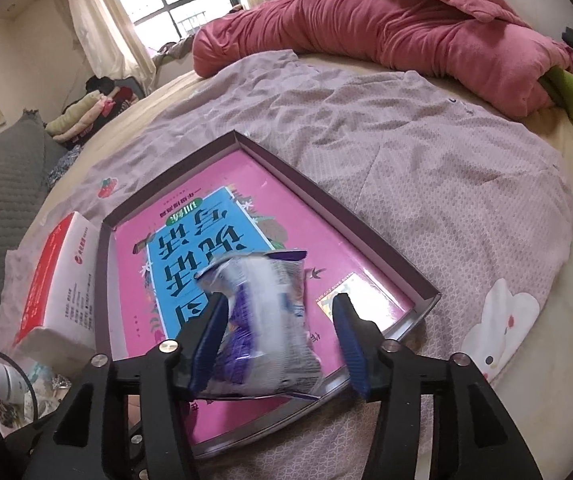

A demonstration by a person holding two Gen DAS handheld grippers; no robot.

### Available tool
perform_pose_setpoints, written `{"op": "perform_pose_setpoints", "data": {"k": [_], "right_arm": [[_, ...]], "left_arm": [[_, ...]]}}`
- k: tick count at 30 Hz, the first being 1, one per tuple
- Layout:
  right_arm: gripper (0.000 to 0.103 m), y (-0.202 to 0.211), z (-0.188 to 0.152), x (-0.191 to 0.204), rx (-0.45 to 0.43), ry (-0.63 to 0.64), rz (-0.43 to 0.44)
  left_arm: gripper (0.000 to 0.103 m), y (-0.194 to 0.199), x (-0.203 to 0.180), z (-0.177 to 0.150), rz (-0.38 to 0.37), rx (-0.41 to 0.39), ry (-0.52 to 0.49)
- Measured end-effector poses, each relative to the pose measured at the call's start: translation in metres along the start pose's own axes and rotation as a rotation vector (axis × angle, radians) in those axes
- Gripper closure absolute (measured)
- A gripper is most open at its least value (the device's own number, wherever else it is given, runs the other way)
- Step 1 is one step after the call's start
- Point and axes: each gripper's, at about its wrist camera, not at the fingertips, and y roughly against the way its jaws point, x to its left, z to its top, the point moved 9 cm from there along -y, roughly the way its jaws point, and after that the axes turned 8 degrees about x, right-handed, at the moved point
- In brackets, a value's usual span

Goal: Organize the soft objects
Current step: 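Carry the sponge and snack bag with both grippers over the pink book tray, then open the right gripper to drop the snack bag while the left gripper releases the sponge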

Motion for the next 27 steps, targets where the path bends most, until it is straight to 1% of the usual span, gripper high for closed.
{"op": "perform_pose_setpoints", "data": {"k": [3, 8, 10, 11, 17, 22, 27], "right_arm": [[0.043, 0.008, 0.002, 0.001, -0.035, 0.005, -0.003], [0.041, 0.019, 0.006, -0.001, -0.087, -0.004, -0.004], [0.037, 0.023, 0.007, -0.005, -0.104, -0.019, -0.004], [0.035, 0.024, 0.008, -0.006, -0.108, -0.025, -0.004], [0.034, 0.028, 0.009, -0.007, -0.123, -0.025, -0.012], [0.033, 0.029, 0.009, -0.005, -0.132, -0.018, -0.014], [0.032, 0.031, 0.009, -0.006, -0.138, -0.018, -0.016]], "left_arm": [[0.067, 0.001, 0.001, 0.000, -0.011, 0.004, 0.007], [0.066, 0.001, -0.001, -0.003, -0.003, 0.007, -0.003], [0.066, 0.000, -0.002, -0.003, -0.006, 0.011, -0.009], [0.066, 0.000, -0.003, -0.003, -0.011, 0.012, -0.013], [0.065, 0.001, -0.003, -0.005, -0.034, 0.019, -0.006], [0.062, 0.002, -0.007, -0.007, -0.056, 0.027, -0.014], [0.057, 0.005, -0.011, -0.010, -0.060, 0.024, -0.032]]}}
